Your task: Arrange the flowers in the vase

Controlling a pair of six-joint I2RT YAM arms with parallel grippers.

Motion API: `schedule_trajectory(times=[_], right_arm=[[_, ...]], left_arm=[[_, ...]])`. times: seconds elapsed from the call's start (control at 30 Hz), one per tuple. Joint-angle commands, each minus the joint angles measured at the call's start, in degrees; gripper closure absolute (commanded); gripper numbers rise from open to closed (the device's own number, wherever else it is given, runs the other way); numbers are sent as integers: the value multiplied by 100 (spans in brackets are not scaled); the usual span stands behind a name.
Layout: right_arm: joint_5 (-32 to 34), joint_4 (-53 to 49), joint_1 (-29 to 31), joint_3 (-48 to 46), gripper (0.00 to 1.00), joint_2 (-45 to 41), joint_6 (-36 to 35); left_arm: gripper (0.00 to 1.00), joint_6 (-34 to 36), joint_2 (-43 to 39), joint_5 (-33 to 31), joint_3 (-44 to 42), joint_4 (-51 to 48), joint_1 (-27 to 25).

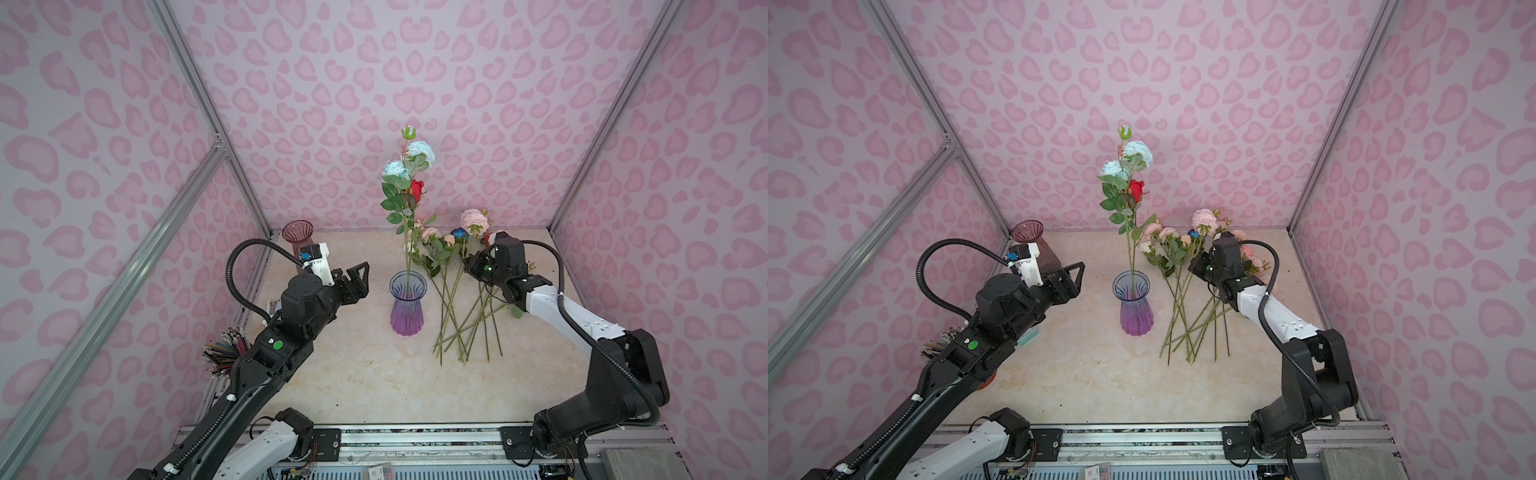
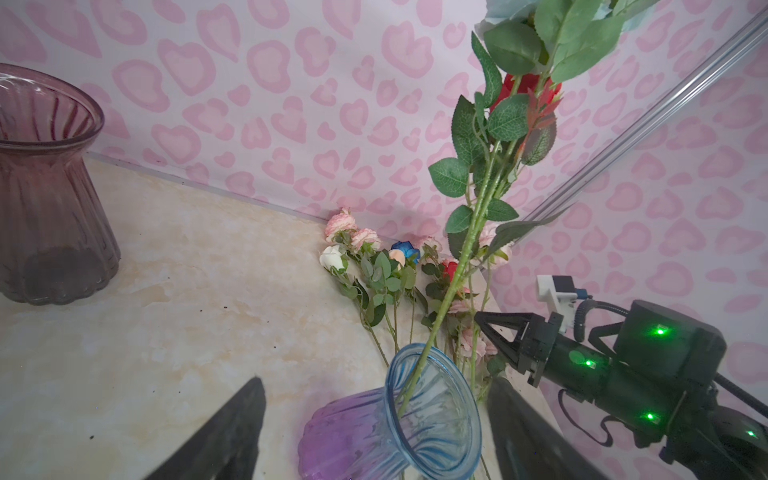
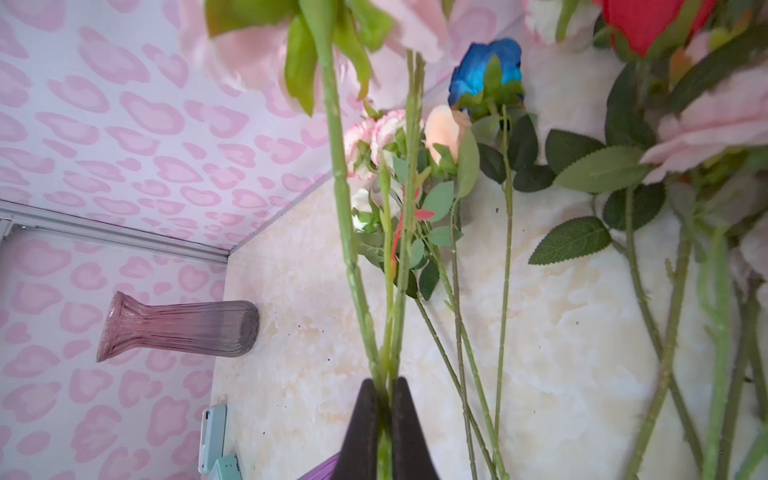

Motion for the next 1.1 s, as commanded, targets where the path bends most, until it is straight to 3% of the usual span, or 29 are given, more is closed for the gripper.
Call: schedule_trajectory(times=[0.0,0.27,0.43,0.53,0.63,0.77,1.07], right_arm=[[429,-167,103,-84,100,-453,-302],[1240,-302,539,-310,100,-2025,-898],[1843,-122,1155,-531,99,-2991,-1479],[2003,179,1598,-718,99,-3453,-1885],[2464,144,1924,-721,100,-3683,-2086],[2342,106,1961,-752,100,-3763,-2144],[1809,291,2352,-845,100,-3961,-2073]], left_arm=[[15,88,40,636,85,403,5],[19,382,220,2717,39,1215,-103],[20,837,118,3390,-102,1589,-522],[22,1080,170,3341,-160,1701,-1002],[22,1333,440,2812,-16,1591,-1609],[23,1448,1010,2685,445,1425,-2053],[27,1448,2092,2639,1545,1269,-2372]])
